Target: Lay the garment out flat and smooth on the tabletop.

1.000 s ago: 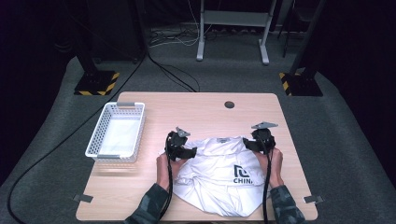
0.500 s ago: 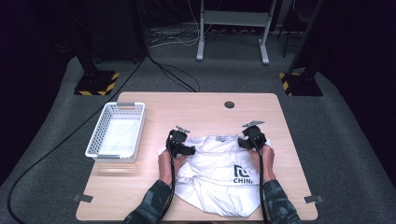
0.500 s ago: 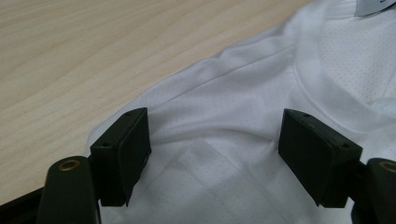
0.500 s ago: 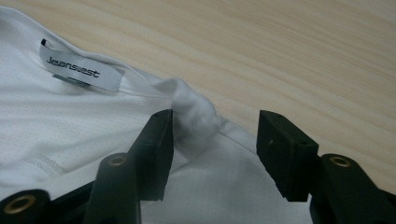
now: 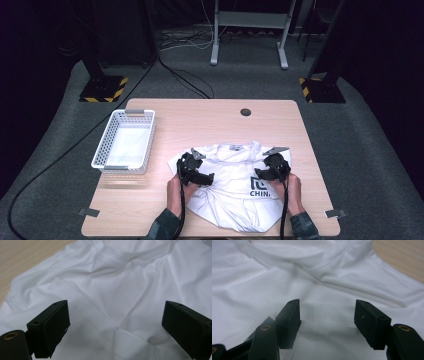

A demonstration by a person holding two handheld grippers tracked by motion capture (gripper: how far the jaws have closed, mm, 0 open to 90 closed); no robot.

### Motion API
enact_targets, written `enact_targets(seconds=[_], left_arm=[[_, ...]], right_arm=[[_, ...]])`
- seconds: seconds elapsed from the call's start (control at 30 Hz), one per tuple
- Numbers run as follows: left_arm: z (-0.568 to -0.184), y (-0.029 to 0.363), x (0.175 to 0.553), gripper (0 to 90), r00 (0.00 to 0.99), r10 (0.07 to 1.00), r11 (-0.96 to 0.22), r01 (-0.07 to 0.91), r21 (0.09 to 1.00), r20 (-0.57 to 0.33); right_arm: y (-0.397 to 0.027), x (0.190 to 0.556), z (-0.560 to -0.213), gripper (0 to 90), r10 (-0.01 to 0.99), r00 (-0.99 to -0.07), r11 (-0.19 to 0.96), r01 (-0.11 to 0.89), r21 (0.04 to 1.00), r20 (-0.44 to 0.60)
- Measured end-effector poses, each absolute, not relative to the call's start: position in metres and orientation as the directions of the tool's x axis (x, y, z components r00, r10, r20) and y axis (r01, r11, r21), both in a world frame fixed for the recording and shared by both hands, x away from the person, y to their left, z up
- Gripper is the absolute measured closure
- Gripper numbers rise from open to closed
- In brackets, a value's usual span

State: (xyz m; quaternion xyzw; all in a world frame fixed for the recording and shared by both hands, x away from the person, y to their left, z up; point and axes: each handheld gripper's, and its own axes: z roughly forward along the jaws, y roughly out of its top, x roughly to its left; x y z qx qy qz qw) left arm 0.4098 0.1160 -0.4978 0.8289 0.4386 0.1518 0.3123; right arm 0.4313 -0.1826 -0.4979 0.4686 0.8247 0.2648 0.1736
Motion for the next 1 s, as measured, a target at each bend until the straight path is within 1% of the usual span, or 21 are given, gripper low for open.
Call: enact_targets(seconds=[0.07,0.1,0.23,0.3,0.4,0.5,0.7,0.83,0.87,0.93,1.0], left_arm=[[-0.506,0.115,0.406,6.9,0.568,0.823,-0.433,0.642,0.633,-0.013],[-0.51,0.116,0.405,6.9,0.566,0.824,-0.429,0.649,0.628,-0.022],[-0.516,0.117,0.401,6.5,0.564,0.826,-0.427,0.644,0.634,-0.016],[-0.518,0.118,0.399,6.5,0.562,0.827,-0.419,0.638,0.646,-0.019],[-0.52,0.12,0.396,6.5,0.562,0.827,-0.409,0.623,0.666,-0.017],[-0.522,0.123,0.393,6.8,0.564,0.826,-0.401,0.611,0.682,-0.019],[-0.524,0.124,0.391,6.8,0.564,0.826,-0.392,0.596,0.701,-0.017],[-0.524,0.124,0.392,6.8,0.564,0.825,-0.391,0.592,0.705,-0.016],[-0.524,0.124,0.392,6.8,0.564,0.825,-0.391,0.591,0.705,-0.016],[-0.524,0.124,0.391,6.8,0.564,0.826,-0.39,0.59,0.707,-0.015],[-0.525,0.124,0.391,6.8,0.563,0.826,-0.389,0.589,0.708,-0.014]], right_arm=[[-0.182,0.43,-0.503,39.8,0.863,-0.504,0.431,0.69,0.581,-0.042],[-0.183,0.43,-0.503,43.1,0.864,-0.504,0.417,0.692,0.589,-0.02],[-0.188,0.428,-0.503,65.0,0.863,-0.505,0.415,0.678,0.607,-0.025],[-0.192,0.427,-0.503,72.2,0.864,-0.502,0.418,0.671,0.613,-0.04],[-0.199,0.427,-0.5,77.0,0.873,-0.486,0.402,0.665,0.63,-0.044],[-0.212,0.426,-0.494,80.7,0.893,-0.446,0.37,0.654,0.66,-0.059],[-0.254,0.428,-0.481,82.8,0.939,-0.334,0.292,0.643,0.708,-0.084],[-0.29,0.435,-0.476,82.2,0.967,-0.243,0.219,0.651,0.727,-0.073],[-0.298,0.437,-0.476,80.7,0.973,-0.219,0.198,0.651,0.733,-0.068],[-0.311,0.44,-0.475,67.8,0.984,-0.171,0.16,0.671,0.724,-0.059],[-0.316,0.433,-0.471,59.6,0.987,-0.159,0.123,0.661,0.74,-0.022]])
